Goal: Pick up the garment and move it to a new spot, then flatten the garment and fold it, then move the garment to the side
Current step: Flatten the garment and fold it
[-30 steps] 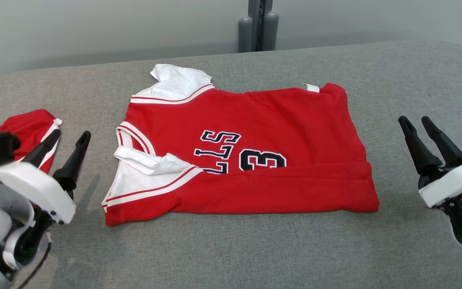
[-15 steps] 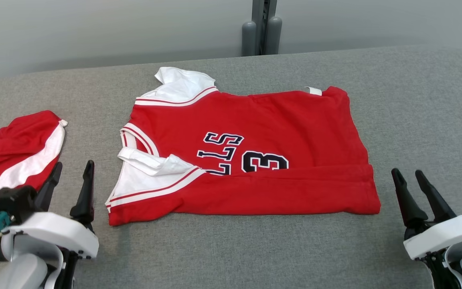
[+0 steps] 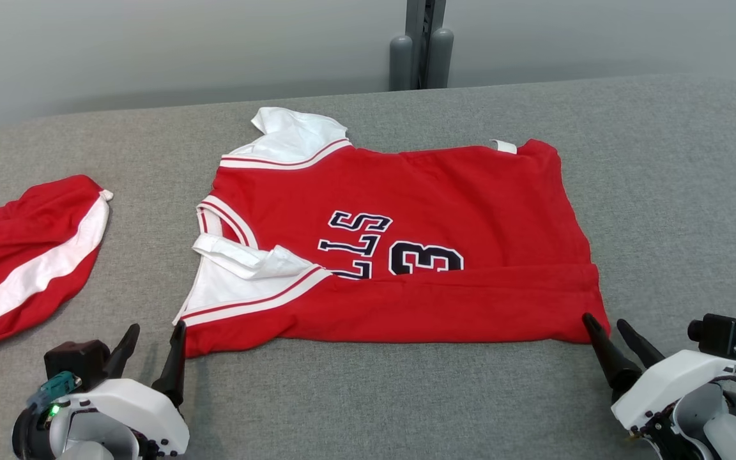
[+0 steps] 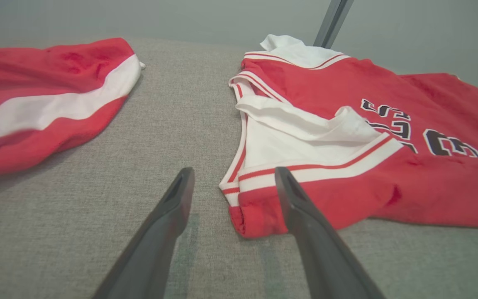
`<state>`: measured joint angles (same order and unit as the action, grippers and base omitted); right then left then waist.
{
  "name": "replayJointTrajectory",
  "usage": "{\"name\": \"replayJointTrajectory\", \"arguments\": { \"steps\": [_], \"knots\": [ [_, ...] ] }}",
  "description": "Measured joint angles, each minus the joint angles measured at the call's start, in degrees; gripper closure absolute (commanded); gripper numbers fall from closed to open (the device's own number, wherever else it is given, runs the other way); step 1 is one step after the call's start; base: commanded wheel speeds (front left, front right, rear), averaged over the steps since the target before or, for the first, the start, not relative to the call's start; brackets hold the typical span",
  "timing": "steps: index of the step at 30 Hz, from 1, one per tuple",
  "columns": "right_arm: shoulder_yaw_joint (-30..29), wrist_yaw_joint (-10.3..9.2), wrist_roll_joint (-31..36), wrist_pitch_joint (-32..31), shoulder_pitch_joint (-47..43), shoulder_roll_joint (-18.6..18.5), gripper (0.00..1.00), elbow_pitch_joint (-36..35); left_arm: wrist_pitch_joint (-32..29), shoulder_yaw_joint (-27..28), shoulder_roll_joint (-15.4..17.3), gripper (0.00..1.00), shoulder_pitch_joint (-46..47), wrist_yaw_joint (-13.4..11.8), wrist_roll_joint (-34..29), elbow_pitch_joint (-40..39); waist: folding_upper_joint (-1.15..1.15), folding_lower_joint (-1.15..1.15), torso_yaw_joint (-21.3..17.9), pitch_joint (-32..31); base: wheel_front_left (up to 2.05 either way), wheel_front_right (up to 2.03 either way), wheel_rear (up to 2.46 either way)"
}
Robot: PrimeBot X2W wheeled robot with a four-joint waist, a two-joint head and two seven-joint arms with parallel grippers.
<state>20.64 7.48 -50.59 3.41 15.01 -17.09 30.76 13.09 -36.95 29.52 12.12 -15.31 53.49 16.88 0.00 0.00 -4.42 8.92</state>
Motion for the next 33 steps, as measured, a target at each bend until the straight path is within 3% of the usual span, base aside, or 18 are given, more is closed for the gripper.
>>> {"name": "replayJointTrajectory", "arguments": {
  "steps": [11,16,17,18,19,20,21,33],
  "knots": [
    [1.68,0.0,-2.97,-3.98,1.55,0.41,0.0,2.98,-5.39,-3.69,-4.34,0.0,5.1,5.79,1.16,11.01,0.0,0.0,0.07,0.04,0.0,0.0,0.0],
    [2.61,-0.01,-3.87,-4.55,2.33,0.73,0.0,2.92,-7.22,-4.67,-5.26,0.0,6.28,7.09,1.55,13.92,0.0,0.0,-0.22,0.43,0.0,0.0,0.0],
    [2.92,-0.01,-4.03,-4.77,2.41,0.75,0.0,2.9,-7.46,-4.76,-5.37,0.11,6.57,7.19,1.56,14.41,0.0,0.0,-0.26,0.5,0.0,0.0,0.0],
    [3.3,0.0,-4.37,-5.1,2.56,0.75,0.05,2.87,-7.51,-4.79,-5.52,0.31,6.97,7.23,1.56,14.82,0.0,0.0,-0.28,0.54,0.0,0.0,0.0],
    [3.59,0.0,-4.43,-5.16,2.74,0.78,0.42,2.82,-7.51,-4.78,-5.64,0.55,7.21,7.25,1.56,14.97,0.0,0.0,-0.27,0.55,0.0,0.0,0.0],
    [3.85,0.0,-4.49,-5.21,2.87,0.78,0.72,2.71,-7.51,-4.79,-5.76,0.71,7.24,7.26,1.59,15.08,0.0,0.0,-0.25,0.56,0.0,0.0,0.0],
    [4.08,-0.01,-4.83,-5.23,2.98,0.78,0.97,2.6,-7.53,-4.79,-5.81,1.0,7.25,7.27,1.65,15.18,0.0,0.0,-0.22,0.57,0.0,0.0,0.0],
    [6.06,0.0,-8.54,-4.42,3.21,-1.53,1.0,-1.07,-9.04,-4.78,-4.99,1.0,7.73,7.68,2.6,13.23,0.0,0.0,0.38,-0.17,0.0,0.0,0.0]
  ]
}}
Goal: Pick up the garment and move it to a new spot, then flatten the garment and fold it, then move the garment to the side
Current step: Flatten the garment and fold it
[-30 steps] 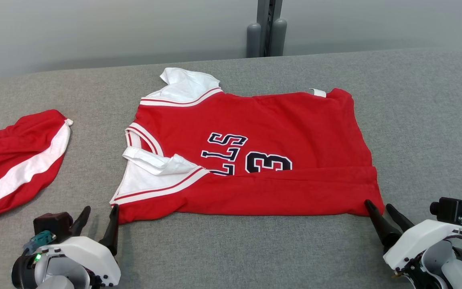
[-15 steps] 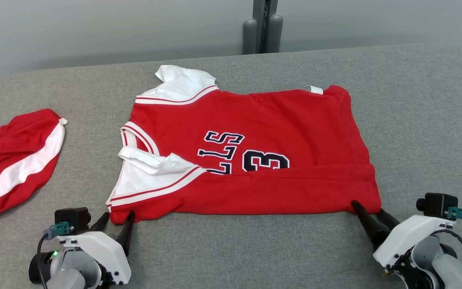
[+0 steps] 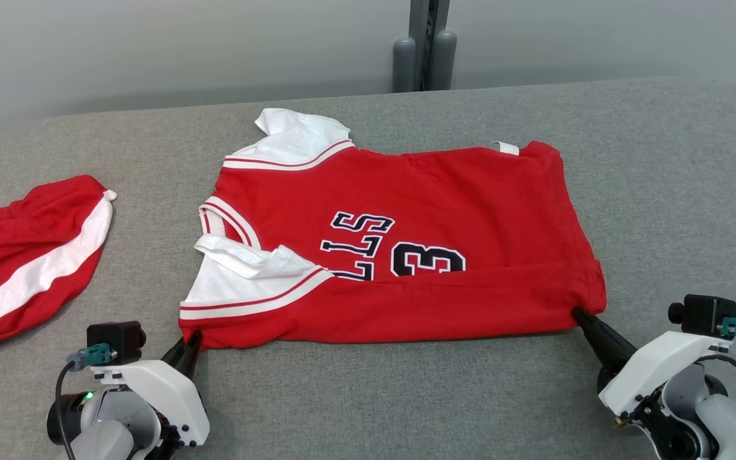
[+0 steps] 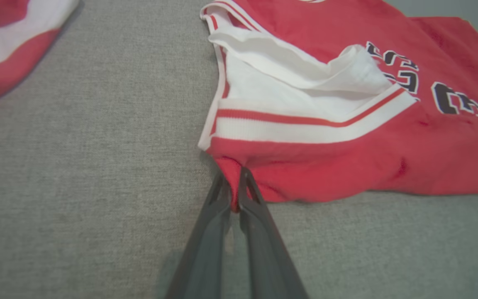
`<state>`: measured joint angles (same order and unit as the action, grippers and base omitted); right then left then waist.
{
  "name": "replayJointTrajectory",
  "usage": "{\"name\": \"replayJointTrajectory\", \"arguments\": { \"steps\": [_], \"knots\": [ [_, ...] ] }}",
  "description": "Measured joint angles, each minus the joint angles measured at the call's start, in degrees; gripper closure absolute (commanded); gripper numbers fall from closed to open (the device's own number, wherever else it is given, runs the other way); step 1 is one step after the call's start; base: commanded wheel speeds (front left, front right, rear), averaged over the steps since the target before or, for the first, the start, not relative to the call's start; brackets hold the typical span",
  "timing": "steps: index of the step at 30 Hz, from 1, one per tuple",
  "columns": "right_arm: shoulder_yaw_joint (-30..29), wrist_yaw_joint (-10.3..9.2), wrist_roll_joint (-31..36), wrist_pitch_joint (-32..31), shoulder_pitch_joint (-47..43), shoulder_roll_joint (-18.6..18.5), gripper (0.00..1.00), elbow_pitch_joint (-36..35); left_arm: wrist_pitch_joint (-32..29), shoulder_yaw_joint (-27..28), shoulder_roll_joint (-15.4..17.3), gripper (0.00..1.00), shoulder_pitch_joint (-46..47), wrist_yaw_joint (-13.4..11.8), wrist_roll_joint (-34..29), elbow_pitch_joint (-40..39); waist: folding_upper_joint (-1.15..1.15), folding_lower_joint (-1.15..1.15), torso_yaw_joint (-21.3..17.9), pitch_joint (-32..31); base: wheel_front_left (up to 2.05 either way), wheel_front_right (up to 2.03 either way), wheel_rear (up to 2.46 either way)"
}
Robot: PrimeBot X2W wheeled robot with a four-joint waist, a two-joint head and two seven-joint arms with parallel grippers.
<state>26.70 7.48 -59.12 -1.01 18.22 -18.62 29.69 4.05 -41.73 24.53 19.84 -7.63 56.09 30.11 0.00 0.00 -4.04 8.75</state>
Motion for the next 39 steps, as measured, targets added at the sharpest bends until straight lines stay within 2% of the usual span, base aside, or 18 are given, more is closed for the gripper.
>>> {"name": "replayJointTrajectory", "arguments": {
  "steps": [8,16,23,29,33,39],
  "knots": [
    [1.53,-0.01,-3.02,-3.54,-1.8,-3.89,1.0,-4.3,-2.89,0.51,3.33,1.0,-3.82,-2.12,1.66,-7.83,0.0,0.0,0.34,-1.1,0.0,0.0,0.0],
    [-0.1,0.0,-5.01,-7.14,-6.84,-8.62,1.0,-9.72,-5.56,0.8,7.53,1.0,-10.5,-6.56,3.49,-17.98,0.0,0.0,1.34,-2.74,0.0,0.0,0.0],
    [-3.07,0.0,-5.78,-13.21,-11.84,-10.63,1.0,-13.04,-8.94,-0.19,11.45,1.0,-15.24,-10.35,3.93,-27.27,0.0,0.0,2.3,-3.71,0.0,0.0,0.0],
    [-7.86,0.0,-3.89,-17.05,-16.64,-10.39,1.0,-15.89,-12.06,-0.94,14.54,1.0,-19.74,-13.55,4.98,-34.19,0.0,0.0,2.34,-4.2,0.0,0.0,0.0],
    [-11.85,0.0,-1.09,-20.36,-19.48,-8.14,1.0,-18.06,-14.02,-1.47,15.83,1.0,-21.09,-15.27,5.55,-37.72,0.0,0.0,2.17,-4.07,0.0,0.0,0.0],
    [-15.97,0.0,2.21,-24.37,-21.45,-5.17,1.0,-20.11,-14.48,-1.47,16.38,1.0,-21.65,-16.15,5.56,-38.97,0.0,0.0,2.0,-3.86,0.0,0.0,0.0]
  ]
}}
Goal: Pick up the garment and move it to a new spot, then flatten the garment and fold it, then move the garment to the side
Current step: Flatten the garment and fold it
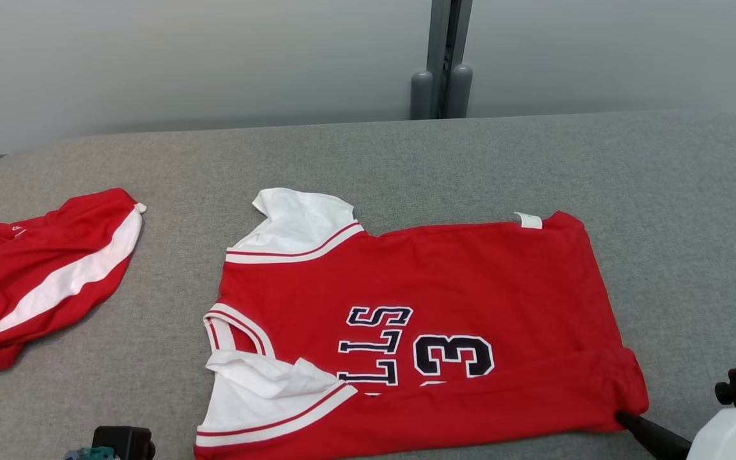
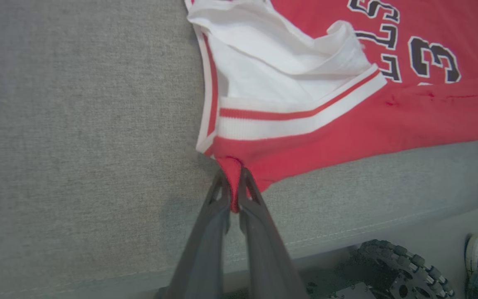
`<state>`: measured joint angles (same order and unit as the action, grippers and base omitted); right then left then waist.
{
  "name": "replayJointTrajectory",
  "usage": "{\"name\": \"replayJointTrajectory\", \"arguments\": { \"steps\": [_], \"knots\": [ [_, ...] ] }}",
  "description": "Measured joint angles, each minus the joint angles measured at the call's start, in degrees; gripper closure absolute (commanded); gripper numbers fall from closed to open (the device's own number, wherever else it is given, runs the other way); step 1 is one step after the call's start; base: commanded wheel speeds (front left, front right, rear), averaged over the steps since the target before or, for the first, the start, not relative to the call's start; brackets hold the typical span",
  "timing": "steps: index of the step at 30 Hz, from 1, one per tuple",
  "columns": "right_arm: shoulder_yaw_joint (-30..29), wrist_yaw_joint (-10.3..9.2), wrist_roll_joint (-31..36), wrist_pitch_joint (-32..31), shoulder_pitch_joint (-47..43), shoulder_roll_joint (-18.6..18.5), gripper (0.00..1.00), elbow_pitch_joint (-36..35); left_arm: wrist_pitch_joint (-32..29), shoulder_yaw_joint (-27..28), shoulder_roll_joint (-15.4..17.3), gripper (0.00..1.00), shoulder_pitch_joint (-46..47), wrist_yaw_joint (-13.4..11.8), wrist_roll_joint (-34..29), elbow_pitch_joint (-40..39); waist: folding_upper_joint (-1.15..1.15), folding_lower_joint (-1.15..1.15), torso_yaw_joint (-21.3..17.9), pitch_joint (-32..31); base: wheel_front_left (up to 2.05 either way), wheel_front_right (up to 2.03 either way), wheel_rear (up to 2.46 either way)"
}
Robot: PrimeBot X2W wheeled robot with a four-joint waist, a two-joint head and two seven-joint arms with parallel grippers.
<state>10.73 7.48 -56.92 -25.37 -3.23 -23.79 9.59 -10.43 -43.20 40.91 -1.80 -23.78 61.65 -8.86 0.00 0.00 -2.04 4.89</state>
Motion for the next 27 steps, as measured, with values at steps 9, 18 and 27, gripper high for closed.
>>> {"name": "replayJointTrajectory", "arguments": {
  "steps": [9,18,27],
  "knots": [
    [-8.44,0.0,5.64,-7.84,-4.02,5.77,1.0,-6.25,-0.2,0.03,0.18,1.0,-0.03,-0.56,-0.01,-0.29,0.0,0.0,-0.35,0.11,0.0,0.0,0.0],
    [-14.13,0.0,10.36,-13.07,-6.34,10.58,0.81,-10.57,-0.89,-0.08,0.51,1.0,-0.2,-0.79,0.34,-0.57,0.0,0.0,-0.73,-0.45,0.0,0.0,0.0],
    [-18.39,0.0,14.23,-16.55,-6.73,14.95,0.0,-13.41,-2.48,-0.29,1.41,0.0,-0.94,-2.13,1.04,-1.66,0.0,0.0,-0.73,-0.75,0.0,0.0,0.0]
  ]
}}
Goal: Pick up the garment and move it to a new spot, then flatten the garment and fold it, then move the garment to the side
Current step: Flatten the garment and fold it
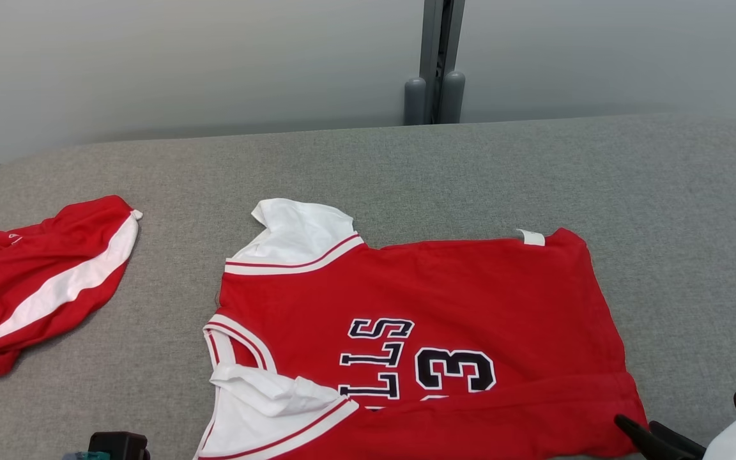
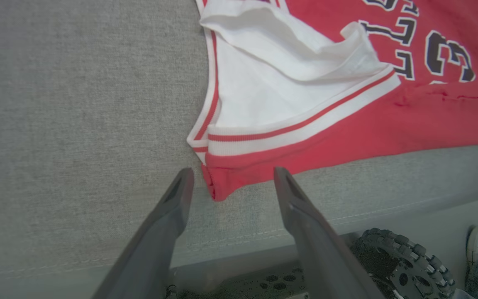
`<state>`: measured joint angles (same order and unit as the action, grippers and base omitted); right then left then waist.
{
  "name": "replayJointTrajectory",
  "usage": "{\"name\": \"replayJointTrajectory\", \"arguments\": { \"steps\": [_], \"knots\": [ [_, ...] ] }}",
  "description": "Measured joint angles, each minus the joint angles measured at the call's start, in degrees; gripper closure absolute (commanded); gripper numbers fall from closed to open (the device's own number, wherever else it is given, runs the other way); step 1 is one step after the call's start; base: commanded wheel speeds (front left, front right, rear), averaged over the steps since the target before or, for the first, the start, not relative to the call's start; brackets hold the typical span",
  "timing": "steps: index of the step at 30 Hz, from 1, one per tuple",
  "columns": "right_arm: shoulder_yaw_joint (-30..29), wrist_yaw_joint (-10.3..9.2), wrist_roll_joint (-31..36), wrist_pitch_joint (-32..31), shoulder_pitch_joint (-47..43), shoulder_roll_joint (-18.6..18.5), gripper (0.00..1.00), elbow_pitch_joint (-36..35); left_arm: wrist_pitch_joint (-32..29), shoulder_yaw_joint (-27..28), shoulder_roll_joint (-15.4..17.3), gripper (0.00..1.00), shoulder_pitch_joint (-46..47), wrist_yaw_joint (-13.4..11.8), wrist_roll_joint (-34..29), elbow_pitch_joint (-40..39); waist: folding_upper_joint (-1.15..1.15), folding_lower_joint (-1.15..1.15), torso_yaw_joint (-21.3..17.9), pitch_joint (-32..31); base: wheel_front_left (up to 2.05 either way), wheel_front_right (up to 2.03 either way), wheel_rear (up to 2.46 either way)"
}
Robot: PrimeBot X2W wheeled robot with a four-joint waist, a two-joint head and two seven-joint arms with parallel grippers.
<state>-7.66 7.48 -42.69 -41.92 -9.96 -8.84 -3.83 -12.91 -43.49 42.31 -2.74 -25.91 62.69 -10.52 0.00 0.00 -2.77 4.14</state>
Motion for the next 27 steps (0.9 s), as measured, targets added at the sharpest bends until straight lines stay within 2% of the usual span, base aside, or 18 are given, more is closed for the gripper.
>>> {"name": "replayJointTrajectory", "arguments": {
  "steps": [9,17,23,27],
  "knots": [
    [-2.21,0.0,1.09,-1.19,0.04,1.47,0.0,-1.57,1.23,1.41,1.09,0.0,0.62,-1.21,-1.14,-1.36,0.0,0.0,-0.08,0.4,0.0,0.0,0.0],
    [-2.11,0.0,2.01,2.14,2.21,1.26,0.0,-4.82,4.44,3.61,1.64,0.0,5.75,-0.07,-4.27,-2.35,0.0,0.0,0.09,0.71,0.0,0.0,0.0],
    [-0.38,0.0,3.75,6.83,9.08,0.27,0.0,-4.03,6.05,4.9,-0.08,0.0,13.34,2.92,-6.69,-0.08,0.0,0.0,-0.51,2.0,0.0,0.0,0.0],
    [1.03,0.0,4.42,9.79,14.4,-0.07,0.0,-0.03,4.88,4.44,-1.43,0.0,18.85,6.39,-7.05,3.78,0.0,0.0,-1.17,3.55,0.0,0.0,0.0]
  ]
}}
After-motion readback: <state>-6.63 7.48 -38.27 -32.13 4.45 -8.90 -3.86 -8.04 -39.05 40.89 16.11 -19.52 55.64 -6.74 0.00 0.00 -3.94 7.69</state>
